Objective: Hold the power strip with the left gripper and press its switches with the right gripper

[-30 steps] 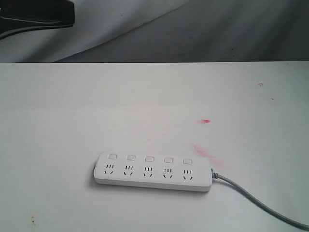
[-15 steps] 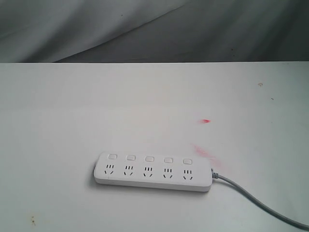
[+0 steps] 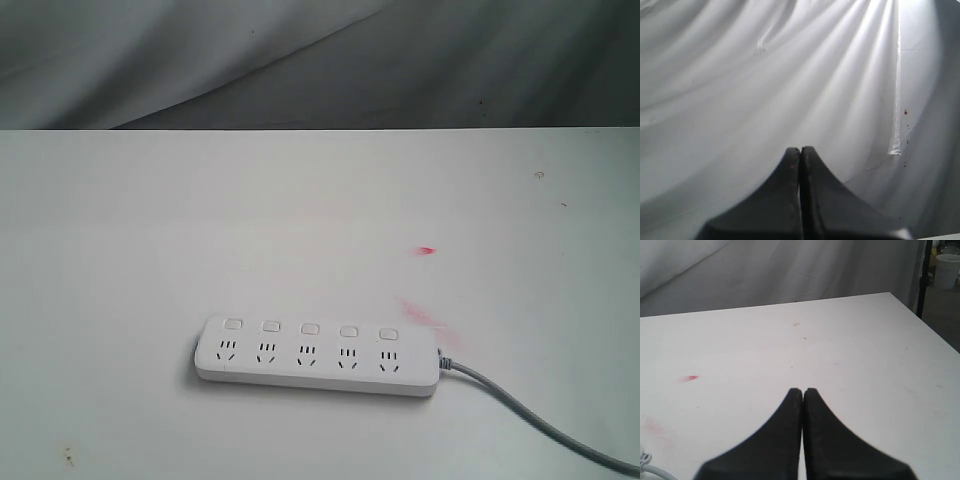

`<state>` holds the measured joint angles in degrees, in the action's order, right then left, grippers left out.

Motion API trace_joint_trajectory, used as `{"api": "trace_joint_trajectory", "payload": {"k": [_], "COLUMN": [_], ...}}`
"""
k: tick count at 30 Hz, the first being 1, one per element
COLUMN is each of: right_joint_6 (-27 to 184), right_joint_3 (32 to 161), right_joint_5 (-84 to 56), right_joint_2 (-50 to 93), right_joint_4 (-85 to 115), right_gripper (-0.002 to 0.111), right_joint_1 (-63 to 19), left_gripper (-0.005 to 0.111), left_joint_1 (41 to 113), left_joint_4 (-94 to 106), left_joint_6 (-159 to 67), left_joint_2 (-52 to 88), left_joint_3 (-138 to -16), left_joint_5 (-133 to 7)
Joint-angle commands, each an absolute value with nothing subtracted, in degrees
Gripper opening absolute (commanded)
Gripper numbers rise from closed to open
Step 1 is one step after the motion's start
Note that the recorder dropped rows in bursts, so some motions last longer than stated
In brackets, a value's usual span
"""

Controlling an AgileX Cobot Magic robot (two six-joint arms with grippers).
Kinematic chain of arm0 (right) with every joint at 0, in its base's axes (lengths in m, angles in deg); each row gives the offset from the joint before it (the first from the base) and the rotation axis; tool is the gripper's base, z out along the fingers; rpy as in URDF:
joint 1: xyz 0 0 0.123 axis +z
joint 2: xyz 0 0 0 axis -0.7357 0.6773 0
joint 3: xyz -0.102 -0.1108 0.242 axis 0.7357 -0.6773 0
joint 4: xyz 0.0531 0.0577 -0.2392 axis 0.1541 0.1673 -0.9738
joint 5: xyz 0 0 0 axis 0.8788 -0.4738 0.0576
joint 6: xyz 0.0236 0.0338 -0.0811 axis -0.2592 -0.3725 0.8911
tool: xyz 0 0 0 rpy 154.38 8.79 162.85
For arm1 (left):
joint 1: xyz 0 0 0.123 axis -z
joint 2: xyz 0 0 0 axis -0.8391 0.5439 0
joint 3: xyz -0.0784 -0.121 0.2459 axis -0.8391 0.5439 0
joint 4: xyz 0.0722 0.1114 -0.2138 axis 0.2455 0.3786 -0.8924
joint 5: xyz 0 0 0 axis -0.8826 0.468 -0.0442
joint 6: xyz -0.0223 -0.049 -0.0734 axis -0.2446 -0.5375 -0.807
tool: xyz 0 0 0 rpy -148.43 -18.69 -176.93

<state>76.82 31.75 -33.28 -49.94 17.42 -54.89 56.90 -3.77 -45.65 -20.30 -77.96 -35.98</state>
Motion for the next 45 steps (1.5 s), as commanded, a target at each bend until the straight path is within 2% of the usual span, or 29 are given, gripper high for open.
{"api": "trace_joint_trajectory", "payload": {"k": [1, 8, 28, 39, 45], "right_joint_6": [76.9, 76.9, 76.9, 76.9, 76.9], "right_joint_3": [31.5, 31.5, 31.5, 31.5, 31.5], "right_joint_5": [-33.3, -33.3, -33.3, -33.3, -33.3], "right_joint_2": [-50.3, -50.3, -50.3, -50.3, -50.3], "right_joint_4": [17.3, 17.3, 17.3, 17.3, 17.3], "right_gripper": [0.0, 0.0, 0.0, 0.0, 0.0], "right_joint_1": [-55.3, -55.3, -55.3, -55.3, -55.3], "left_gripper": [0.0, 0.0, 0.0, 0.0, 0.0], "left_joint_1": [57.0, 57.0, 57.0, 57.0, 57.0], "left_joint_4": [-0.2, -0.1, 0.3, 1.7, 3.3], "left_joint_6": [-51.8, -52.8, -55.9, -55.3, -55.4], "left_joint_2": [-20.5, -21.0, -36.7, -39.9, -46.6], "left_joint_3": [-77.9, -73.5, -34.2, -26.8, -22.2], "left_joint_5": [-35.8, -37.7, -52.7, -52.3, -52.0]}}
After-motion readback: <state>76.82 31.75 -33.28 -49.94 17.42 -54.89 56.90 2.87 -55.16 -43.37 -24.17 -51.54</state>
